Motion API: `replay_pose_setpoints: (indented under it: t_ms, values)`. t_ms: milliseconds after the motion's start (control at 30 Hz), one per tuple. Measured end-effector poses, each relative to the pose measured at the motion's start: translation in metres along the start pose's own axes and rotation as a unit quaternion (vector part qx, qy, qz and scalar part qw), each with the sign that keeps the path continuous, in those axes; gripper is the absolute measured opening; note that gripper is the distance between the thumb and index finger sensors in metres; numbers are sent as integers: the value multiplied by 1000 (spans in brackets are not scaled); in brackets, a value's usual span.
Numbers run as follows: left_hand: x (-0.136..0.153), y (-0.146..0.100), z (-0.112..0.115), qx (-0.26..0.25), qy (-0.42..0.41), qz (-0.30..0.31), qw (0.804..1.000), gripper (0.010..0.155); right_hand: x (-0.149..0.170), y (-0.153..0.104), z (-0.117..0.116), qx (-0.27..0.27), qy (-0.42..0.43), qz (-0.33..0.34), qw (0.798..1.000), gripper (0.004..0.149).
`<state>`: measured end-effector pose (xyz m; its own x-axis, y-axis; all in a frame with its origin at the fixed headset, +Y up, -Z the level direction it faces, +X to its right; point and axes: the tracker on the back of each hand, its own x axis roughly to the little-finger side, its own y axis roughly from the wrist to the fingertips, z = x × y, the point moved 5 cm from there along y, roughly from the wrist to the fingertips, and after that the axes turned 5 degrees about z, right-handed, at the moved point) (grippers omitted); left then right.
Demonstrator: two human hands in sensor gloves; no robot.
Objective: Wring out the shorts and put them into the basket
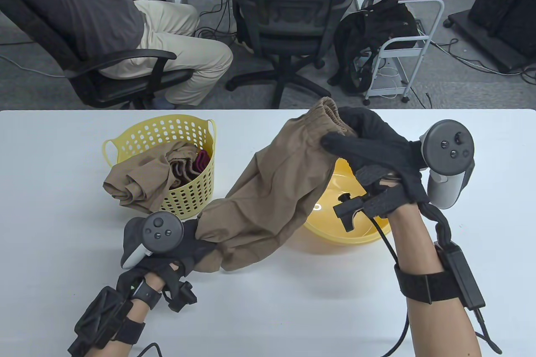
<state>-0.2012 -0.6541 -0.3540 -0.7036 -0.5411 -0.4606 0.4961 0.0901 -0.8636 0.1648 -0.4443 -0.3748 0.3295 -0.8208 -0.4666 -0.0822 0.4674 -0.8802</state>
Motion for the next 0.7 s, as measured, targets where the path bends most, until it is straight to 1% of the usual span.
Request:
replay_pose_setpoints:
  t_ms: [167,300,467,567,700]
  values:
    - [-13,-2,-19,6,25,8,1000,39,9,-8,-7,-16,-106,16,994,67]
    - [-25,-3,-36,-14,12,17,1000,49,17,-15,-23,-38,-168,29,985,67]
    - [-39,-3,-52,-45,-3,22,999,58,22,-23,-43,-57,-215,45,974,67]
    - [-47,-1,-58,-63,-27,24,997,60,24,-27,-56,-65,-230,54,970,67]
    - [-56,3,-60,-75,-51,27,995,59,26,-32,-70,-74,-239,58,967,67]
